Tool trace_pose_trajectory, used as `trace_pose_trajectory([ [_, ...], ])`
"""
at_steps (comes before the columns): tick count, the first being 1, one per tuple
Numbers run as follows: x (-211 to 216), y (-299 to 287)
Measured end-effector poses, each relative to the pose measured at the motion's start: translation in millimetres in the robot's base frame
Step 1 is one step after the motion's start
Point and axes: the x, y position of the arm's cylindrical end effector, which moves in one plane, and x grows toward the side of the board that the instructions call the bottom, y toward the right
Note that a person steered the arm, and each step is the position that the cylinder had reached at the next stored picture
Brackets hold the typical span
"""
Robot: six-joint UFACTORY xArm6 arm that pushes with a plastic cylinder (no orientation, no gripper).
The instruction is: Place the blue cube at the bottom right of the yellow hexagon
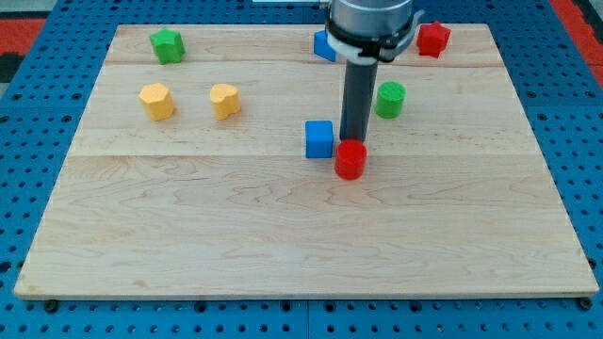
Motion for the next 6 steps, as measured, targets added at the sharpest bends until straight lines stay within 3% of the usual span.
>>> trace_pose_trajectory([
  [1,5,-60],
  [2,-9,-75],
  [6,-61,-80],
])
